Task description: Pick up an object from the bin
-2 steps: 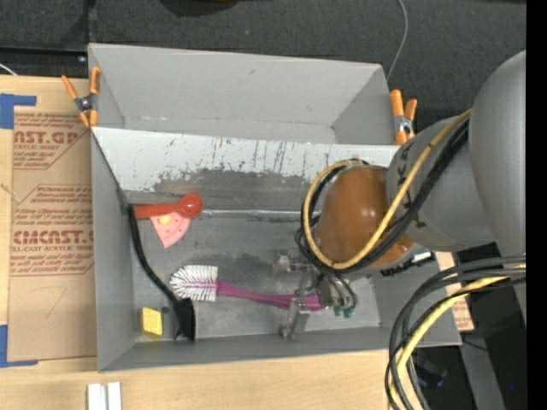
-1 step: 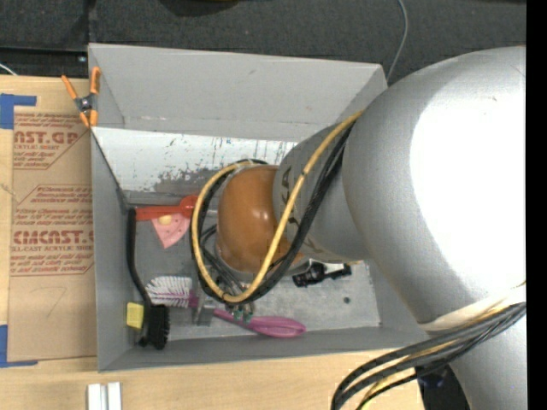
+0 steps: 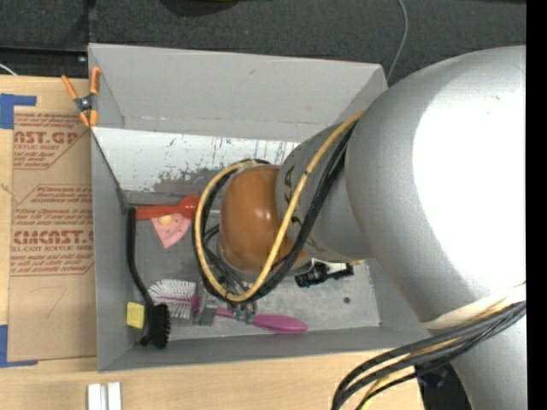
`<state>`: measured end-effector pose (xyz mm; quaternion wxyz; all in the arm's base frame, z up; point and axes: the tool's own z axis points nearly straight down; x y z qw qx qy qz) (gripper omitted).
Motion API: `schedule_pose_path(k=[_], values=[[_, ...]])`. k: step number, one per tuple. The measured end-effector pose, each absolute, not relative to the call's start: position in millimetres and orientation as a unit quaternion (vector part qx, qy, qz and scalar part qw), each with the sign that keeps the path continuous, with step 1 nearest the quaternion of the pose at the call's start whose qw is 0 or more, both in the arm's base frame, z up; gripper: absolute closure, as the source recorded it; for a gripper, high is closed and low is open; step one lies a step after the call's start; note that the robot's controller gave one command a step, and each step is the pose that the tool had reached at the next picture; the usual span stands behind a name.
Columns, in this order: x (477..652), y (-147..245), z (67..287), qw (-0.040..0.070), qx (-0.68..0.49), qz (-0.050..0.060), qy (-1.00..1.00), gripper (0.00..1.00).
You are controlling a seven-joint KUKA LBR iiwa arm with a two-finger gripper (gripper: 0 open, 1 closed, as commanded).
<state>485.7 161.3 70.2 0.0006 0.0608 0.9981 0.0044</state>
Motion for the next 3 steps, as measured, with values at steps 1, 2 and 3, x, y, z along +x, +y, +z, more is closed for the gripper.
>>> schedule_pose_path(k=[1,2,3], values=[[484.8,162,82,-0.001,0.060,0.004,0.998,1.00],[482.8,161,125,-0.004,0.060,0.003,0.998,1.00],[484.5,161,168,-0.002,0.060,0.004,0.998,1.00]])
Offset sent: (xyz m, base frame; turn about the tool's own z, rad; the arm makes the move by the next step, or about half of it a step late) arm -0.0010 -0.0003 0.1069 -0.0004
